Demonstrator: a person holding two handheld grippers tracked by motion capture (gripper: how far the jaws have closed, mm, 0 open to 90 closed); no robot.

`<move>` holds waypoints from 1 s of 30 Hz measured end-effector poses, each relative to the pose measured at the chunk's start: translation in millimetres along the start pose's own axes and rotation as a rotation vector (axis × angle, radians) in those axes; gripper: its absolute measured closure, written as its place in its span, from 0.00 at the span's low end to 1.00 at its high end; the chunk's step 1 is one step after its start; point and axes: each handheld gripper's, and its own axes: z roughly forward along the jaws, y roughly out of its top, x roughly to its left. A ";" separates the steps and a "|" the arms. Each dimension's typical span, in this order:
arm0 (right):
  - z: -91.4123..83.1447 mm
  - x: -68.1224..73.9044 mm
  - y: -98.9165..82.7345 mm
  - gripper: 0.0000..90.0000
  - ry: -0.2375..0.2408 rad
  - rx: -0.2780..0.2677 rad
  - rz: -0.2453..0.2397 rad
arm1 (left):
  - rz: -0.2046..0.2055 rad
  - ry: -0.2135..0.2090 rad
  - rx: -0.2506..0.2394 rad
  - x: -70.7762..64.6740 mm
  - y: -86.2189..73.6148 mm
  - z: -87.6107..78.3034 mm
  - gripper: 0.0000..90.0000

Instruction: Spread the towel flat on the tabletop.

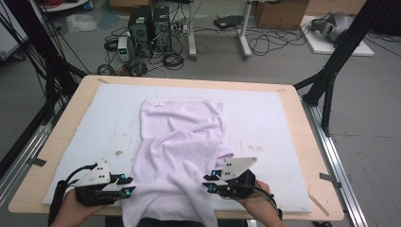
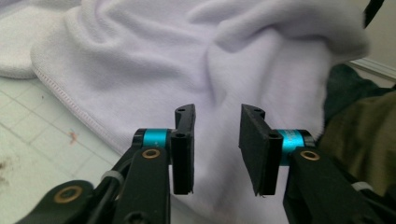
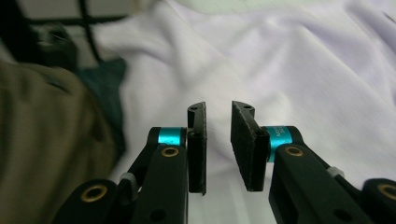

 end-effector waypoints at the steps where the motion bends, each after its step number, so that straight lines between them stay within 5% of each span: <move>1: 6.4 -6.3 -4.4 0.83 -0.012 0.022 0.007 | -0.006 0.004 -0.002 3.2 1.5 5.8 0.71; 10: 56.0 -32.7 -21.6 0.71 -0.010 0.127 0.054 | -0.031 -0.015 0.101 27.3 5.2 51.9 0.66; 16: 66.2 -31.8 -19.4 0.92 0.025 0.138 0.033 | -0.013 -0.033 0.095 24.3 1.3 49.1 0.96; 25: 36.5 -10.4 -17.3 0.95 0.076 0.075 0.025 | 0.013 -0.033 0.066 -6.6 -10.1 10.6 0.97; 30: 9.3 12.6 -10.7 0.95 0.118 0.006 0.001 | 0.016 -0.080 0.015 -28.7 -7.0 -9.4 0.97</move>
